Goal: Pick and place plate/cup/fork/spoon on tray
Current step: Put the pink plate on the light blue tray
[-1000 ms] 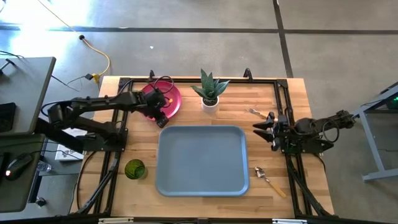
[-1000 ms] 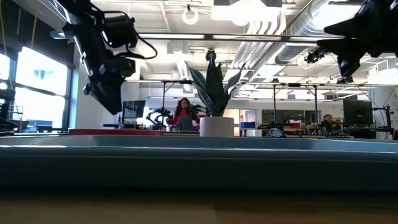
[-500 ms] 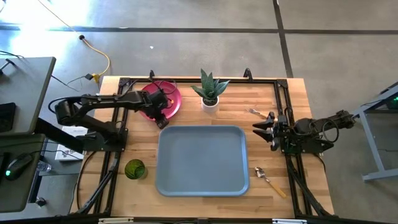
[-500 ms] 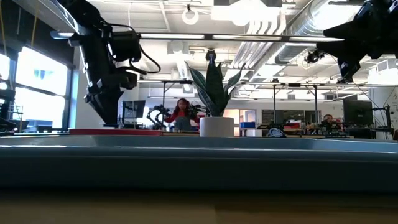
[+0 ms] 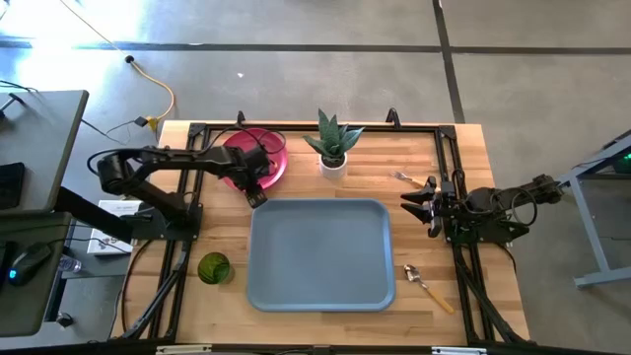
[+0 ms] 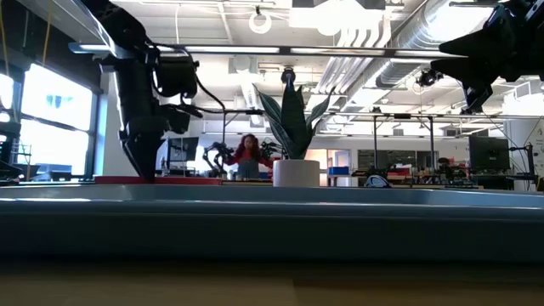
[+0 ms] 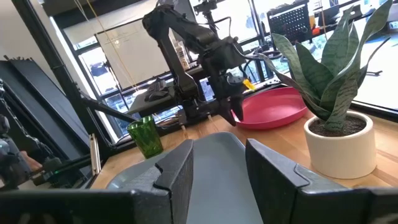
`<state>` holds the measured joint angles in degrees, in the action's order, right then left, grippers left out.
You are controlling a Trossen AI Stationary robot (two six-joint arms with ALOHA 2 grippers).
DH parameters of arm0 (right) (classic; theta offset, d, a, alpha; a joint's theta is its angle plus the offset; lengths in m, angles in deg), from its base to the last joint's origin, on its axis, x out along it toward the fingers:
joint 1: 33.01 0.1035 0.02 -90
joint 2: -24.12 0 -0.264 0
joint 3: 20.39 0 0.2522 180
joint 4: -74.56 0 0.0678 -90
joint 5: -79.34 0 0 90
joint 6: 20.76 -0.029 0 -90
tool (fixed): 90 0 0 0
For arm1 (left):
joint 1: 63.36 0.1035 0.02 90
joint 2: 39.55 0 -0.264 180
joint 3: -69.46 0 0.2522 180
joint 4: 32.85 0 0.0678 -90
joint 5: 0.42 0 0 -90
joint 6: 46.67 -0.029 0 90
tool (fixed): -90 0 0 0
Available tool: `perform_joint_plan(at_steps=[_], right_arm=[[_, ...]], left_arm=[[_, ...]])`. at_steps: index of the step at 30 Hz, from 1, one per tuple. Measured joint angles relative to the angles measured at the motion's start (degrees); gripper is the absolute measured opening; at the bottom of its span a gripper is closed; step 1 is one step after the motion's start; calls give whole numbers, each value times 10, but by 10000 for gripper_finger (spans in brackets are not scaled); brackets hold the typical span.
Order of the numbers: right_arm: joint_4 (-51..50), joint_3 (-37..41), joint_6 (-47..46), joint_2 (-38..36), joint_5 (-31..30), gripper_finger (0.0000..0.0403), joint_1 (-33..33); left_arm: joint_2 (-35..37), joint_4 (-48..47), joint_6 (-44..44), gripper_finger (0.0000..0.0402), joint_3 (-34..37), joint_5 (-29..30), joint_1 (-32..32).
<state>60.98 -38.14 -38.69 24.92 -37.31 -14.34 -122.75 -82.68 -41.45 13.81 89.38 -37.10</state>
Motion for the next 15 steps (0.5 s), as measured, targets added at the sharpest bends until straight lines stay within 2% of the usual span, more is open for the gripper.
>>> perform_joint_plan(at_steps=[7, 15], right_arm=[[0, 0, -2, 0, -1, 138, 0], [0, 0, -1, 0, -8, 138, 0]], left_arm=[[-32, 2, -14, 116, -1, 30, 0], [-29, 8, -30, 38, -2, 38, -1]])
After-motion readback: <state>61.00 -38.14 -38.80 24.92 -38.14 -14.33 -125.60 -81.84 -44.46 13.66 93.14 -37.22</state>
